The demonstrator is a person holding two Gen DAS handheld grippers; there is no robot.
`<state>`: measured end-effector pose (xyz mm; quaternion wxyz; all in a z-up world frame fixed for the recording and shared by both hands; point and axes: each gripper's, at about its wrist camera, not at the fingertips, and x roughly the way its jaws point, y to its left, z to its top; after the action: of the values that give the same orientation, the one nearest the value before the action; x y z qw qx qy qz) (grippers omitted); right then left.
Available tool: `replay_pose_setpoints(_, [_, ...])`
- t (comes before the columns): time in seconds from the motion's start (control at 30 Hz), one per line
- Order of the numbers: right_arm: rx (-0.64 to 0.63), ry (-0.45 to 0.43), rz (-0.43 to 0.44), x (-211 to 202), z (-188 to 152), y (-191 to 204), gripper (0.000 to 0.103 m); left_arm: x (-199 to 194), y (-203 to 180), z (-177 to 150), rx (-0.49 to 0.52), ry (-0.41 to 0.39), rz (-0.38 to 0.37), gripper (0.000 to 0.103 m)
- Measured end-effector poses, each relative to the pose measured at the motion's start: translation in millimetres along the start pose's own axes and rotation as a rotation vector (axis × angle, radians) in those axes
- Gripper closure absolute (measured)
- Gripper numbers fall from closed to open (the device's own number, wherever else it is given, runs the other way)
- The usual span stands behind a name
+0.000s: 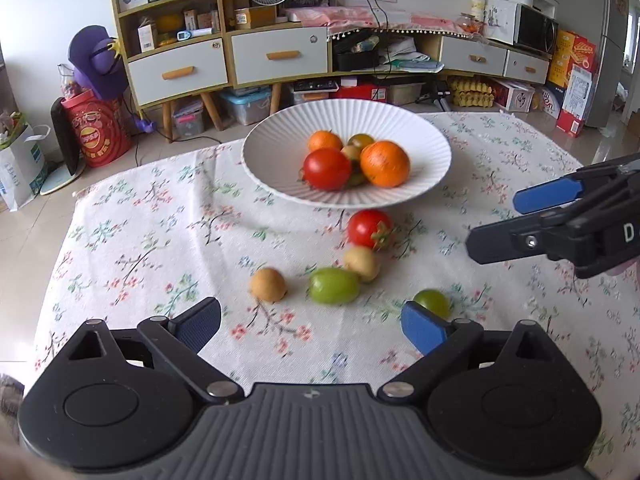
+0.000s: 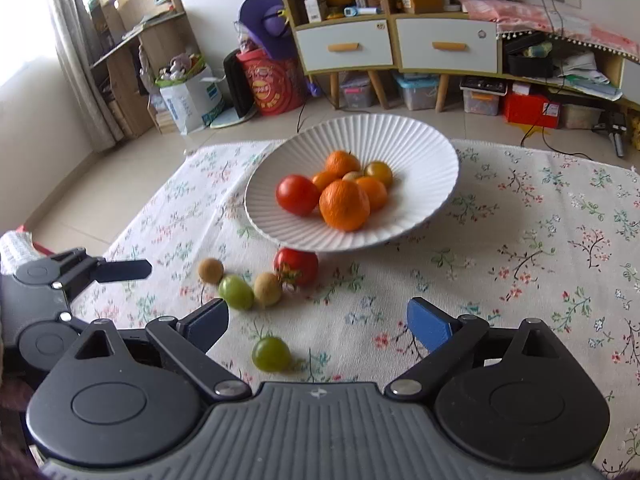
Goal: Organize fruits
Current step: 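Withdraw both tools from the bowl toward the remaining fruits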
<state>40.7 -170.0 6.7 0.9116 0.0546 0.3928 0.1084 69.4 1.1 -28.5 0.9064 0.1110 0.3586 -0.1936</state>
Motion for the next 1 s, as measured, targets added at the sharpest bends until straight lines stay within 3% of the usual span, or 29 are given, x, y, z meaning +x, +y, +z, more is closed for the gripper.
replay_pose_setpoints(0.47, [-0.174, 0.079, 0.016, 15, -32, 26, 0.006, 7, 27, -32, -0.012, 0.063, 0.058, 0.01])
replay_pose_setpoints(0.7, [-0.192, 0.088, 0.014, 23, -40, 29, 0.005, 9, 30, -39, 0.008, 0.014, 0.062, 0.005])
replay_pose_setpoints(0.8, [-0.225, 0.065, -0.011, 27, -47, 31, 0.0, 10, 32, -42, 0.001, -0.022, 0.05, 0.005])
replay_pose_setpoints(1.0, [-0.26, -0.042, -0.021, 28, -57, 31, 0.0, 17, 40, -40, -0.064, -0.047, 0.03, 0.005])
